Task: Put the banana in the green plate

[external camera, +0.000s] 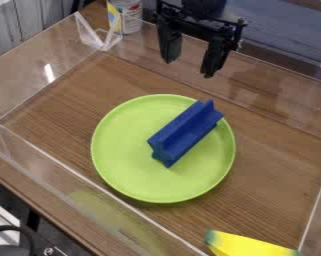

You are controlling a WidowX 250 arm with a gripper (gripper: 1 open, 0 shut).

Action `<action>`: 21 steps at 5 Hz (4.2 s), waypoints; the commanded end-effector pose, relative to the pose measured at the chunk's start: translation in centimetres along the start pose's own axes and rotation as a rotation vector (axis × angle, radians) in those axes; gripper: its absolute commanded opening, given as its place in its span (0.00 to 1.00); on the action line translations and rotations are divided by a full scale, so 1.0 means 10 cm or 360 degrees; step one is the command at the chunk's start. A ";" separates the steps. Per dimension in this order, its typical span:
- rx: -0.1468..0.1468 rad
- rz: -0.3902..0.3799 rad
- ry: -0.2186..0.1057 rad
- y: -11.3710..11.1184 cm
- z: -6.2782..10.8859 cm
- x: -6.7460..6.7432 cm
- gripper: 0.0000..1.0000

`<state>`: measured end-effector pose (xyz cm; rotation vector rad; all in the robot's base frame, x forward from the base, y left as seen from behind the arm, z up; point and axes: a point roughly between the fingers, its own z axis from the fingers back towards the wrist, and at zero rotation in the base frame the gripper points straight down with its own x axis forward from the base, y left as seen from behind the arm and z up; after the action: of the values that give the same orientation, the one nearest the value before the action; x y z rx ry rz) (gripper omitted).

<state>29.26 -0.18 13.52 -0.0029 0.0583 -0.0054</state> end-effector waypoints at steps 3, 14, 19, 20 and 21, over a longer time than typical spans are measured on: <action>-0.0033 -0.0283 0.0040 -0.42 -0.12 -0.44 1.00; -0.0101 -0.0732 0.0047 -1.50 -1.18 -1.05 0.00; -0.0153 -0.0746 0.0015 -1.35 -1.17 -1.06 0.00; -0.0162 -0.0752 0.0010 -1.34 -1.17 -1.06 0.00; -0.0148 -0.0751 -0.0031 -1.31 -1.00 -1.05 0.00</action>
<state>17.54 -13.16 3.20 -0.0977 0.0767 -0.4760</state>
